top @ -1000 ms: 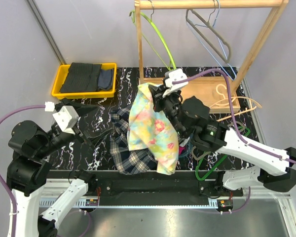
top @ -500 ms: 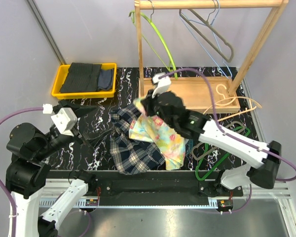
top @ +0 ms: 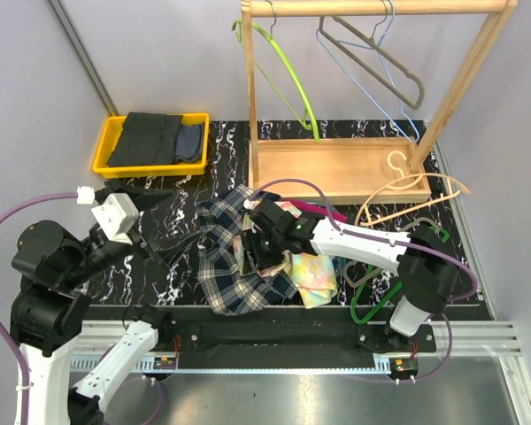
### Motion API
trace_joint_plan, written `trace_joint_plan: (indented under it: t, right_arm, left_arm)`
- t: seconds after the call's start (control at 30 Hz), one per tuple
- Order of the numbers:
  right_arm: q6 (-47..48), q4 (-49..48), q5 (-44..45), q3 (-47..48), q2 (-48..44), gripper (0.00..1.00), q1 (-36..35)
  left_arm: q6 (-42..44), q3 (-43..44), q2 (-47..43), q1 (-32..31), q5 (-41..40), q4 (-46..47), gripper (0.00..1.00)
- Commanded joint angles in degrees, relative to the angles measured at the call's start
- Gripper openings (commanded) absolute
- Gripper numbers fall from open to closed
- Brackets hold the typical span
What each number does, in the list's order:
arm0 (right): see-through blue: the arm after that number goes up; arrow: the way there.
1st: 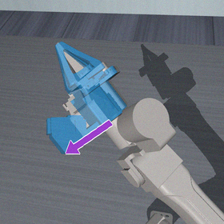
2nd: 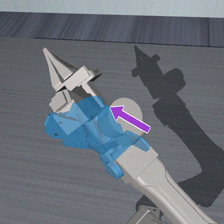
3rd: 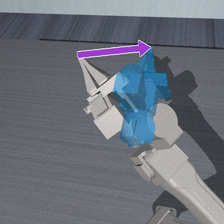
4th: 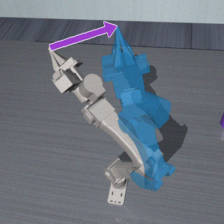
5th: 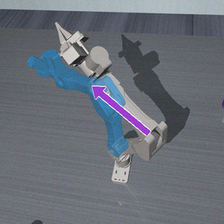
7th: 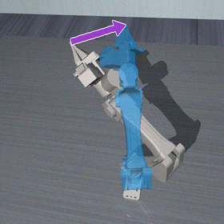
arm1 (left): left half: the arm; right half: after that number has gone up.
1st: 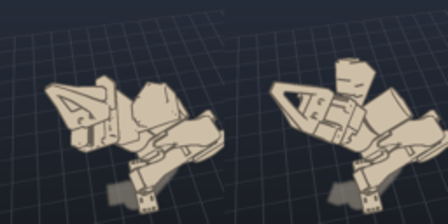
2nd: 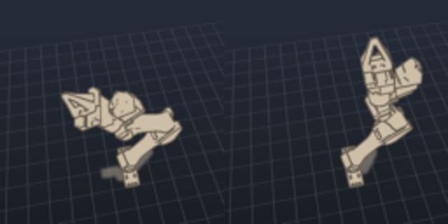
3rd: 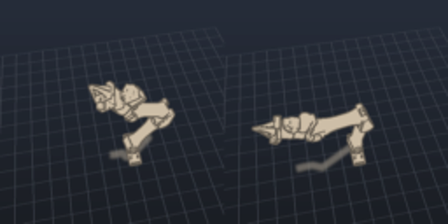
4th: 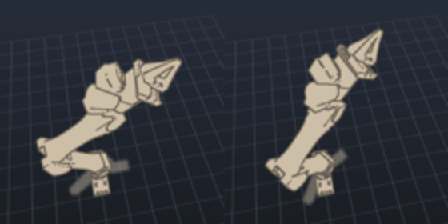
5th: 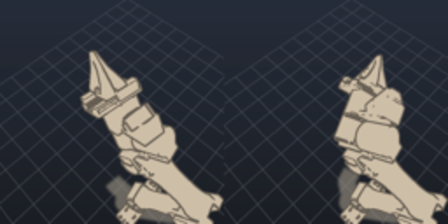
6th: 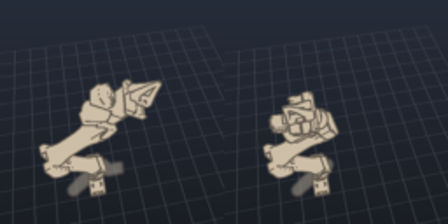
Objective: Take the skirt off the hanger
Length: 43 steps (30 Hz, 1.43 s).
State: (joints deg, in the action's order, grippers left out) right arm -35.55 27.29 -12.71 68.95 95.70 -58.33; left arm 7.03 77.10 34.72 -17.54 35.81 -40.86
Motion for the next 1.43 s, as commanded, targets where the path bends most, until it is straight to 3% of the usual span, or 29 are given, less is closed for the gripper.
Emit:
trace_joint_plan:
  t: [0.0,0.13,0.2,0.4,0.53,0.63,0.83,1.0,1.4]
  right_arm:
    - [-0.1,4.1,-7.9,-2.7,3.0,0.60,0.0]
    - [2.6,4.3,-6.1,-1.0,2.3,0.71,-0.4]
    - [4.3,6.8,-1.1,1.3,0.1,0.78,-0.6]
    - [11.0,11.3,12.0,17.9,-15.6,0.91,-3.1]
    - [11.5,12.3,15.3,20.7,-22.5,0.99,-3.4]
    - [7.6,18.7,19.2,19.5,-26.5,1.00,-3.5]
    - [-5.9,38.0,38.4,19.4,-32.0,1.00,-5.4]
    - [-5.4,36.6,40.3,17.0,-37.6,1.00,-5.7]
    - [1.2,31.6,39.9,17.6,-36.0,1.00,-5.7]
  left_arm:
    - [0.6,-0.6,0.7,0.3,0.6,1.5,0.99]
    - [1.6,-1.2,0.5,0.3,-0.1,0.7,0.99]
    - [2.5,-1.8,0.6,0.3,-0.7,0.5,0.99]
    - [4.5,-2.7,0.4,0.3,-3.6,-1.6,0.99]
    - [3.4,-2.3,1.6,0.3,-8.5,-3.5,0.99]
    - [3.6,-2.5,1.5,0.3,-12.7,-5.2,0.99]
    - [3.5,-5.5,-0.3,0.3,-22.1,-11.4,0.99]
    - [2.1,-6.8,-1.2,0.3,-27.0,-14.2,0.99]
    - [-5.0,-3.0,0.6,0.9,-27.8,-14.9,0.99]
